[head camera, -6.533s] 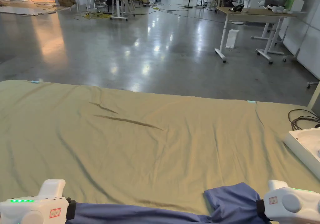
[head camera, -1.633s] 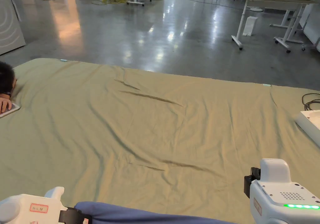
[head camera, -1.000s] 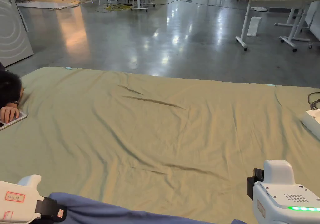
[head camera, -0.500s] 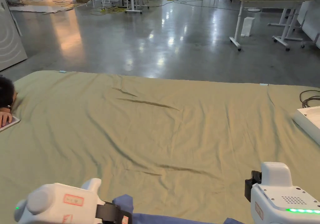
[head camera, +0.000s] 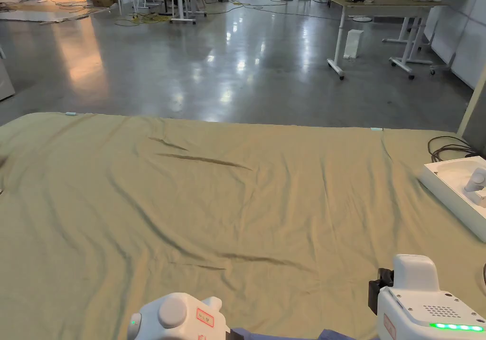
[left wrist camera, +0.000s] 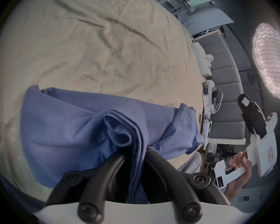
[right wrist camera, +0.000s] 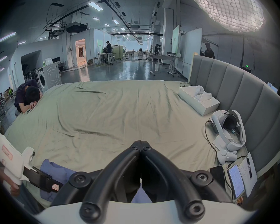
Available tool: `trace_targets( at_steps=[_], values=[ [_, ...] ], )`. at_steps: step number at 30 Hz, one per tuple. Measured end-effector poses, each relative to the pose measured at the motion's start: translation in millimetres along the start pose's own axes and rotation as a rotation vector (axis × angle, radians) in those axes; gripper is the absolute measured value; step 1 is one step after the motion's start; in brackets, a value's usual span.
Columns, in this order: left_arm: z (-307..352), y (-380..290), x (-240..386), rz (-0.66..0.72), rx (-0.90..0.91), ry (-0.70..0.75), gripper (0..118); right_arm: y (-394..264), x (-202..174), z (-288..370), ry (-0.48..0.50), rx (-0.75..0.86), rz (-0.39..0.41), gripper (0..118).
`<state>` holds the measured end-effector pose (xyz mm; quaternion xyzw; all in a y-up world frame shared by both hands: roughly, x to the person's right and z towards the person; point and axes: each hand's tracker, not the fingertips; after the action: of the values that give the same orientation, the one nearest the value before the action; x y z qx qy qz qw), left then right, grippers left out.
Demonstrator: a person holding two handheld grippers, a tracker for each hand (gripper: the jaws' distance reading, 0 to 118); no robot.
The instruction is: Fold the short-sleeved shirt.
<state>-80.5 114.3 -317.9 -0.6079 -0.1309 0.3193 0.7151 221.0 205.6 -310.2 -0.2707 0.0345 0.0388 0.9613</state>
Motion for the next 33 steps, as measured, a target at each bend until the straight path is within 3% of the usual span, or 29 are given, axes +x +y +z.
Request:
trace_targets(
  at_steps=[3,6,7,9,17,19,21,26,28,33],
  values=[
    [-8.8,0.4,2.5,0.009,-0.004,0.053,8,-1.0,1.4,0.0,-0.004,-0.006,-0.003,0],
    [-3.7,0.2,2.4,0.023,-0.005,0.035,27,-1.6,2.1,0.4,-0.006,-0.009,-0.002,0],
    [1.1,-0.2,2.7,0.013,0.002,0.033,39,-1.8,2.6,0.6,-0.006,-0.009,0.0,0],
    [13.5,-2.9,2.9,-0.008,0.019,0.022,44,-1.7,2.8,1.3,-0.009,-0.01,0.002,0],
    [63.3,-11.9,-6.6,-0.112,0.203,0.105,44,-2.7,2.5,1.5,-0.005,-0.017,-0.008,0],
    [71.5,-11.2,-15.1,-0.089,0.239,0.046,43,-3.4,1.2,1.1,0.001,-0.02,-0.008,0],
    [73.7,-10.7,-23.6,-0.037,0.249,-0.03,37,-4.4,-0.6,-0.1,0.005,-0.026,-0.009,0],
    [37.8,-15.1,-18.7,-0.098,0.162,0.02,30,-5.9,-2.9,-1.6,0.015,-0.035,-0.007,0],
    [21.0,-16.2,-16.1,-0.096,0.124,-0.002,13,-6.5,-2.8,-1.4,0.016,-0.037,-0.01,0],
    [-2.7,-22.5,0.2,-0.131,0.129,-0.077,10,-8.9,1.2,-2.0,0.012,-0.043,-0.014,0]
  ],
)
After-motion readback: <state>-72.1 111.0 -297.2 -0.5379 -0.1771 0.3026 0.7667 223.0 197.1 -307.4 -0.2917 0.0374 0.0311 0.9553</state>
